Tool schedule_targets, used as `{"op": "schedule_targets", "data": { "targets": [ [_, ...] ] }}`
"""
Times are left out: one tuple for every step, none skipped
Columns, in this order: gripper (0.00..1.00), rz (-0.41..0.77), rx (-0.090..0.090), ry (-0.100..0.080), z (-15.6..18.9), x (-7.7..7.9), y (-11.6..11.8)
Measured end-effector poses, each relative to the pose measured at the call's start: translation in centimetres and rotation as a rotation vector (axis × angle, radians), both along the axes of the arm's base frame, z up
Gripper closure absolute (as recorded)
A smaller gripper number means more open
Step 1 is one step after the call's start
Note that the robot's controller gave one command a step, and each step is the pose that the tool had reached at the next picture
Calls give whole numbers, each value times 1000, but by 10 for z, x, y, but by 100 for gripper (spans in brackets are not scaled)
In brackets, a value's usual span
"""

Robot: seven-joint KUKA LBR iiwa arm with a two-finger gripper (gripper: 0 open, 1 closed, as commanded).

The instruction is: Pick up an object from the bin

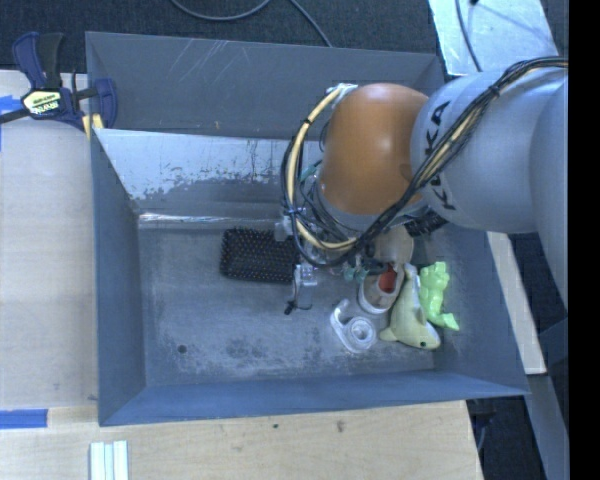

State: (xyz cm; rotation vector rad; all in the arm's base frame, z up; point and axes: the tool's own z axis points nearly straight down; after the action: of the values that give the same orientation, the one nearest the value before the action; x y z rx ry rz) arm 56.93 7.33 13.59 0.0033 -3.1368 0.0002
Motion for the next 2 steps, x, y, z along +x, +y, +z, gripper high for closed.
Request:
{"op": "schedule_targets", "data": {
  "targets": [
    [0, -2, 1, -8, 5, 1, 0],
    [0, -57, 1, -11, -11, 9, 8]
  ]
}}
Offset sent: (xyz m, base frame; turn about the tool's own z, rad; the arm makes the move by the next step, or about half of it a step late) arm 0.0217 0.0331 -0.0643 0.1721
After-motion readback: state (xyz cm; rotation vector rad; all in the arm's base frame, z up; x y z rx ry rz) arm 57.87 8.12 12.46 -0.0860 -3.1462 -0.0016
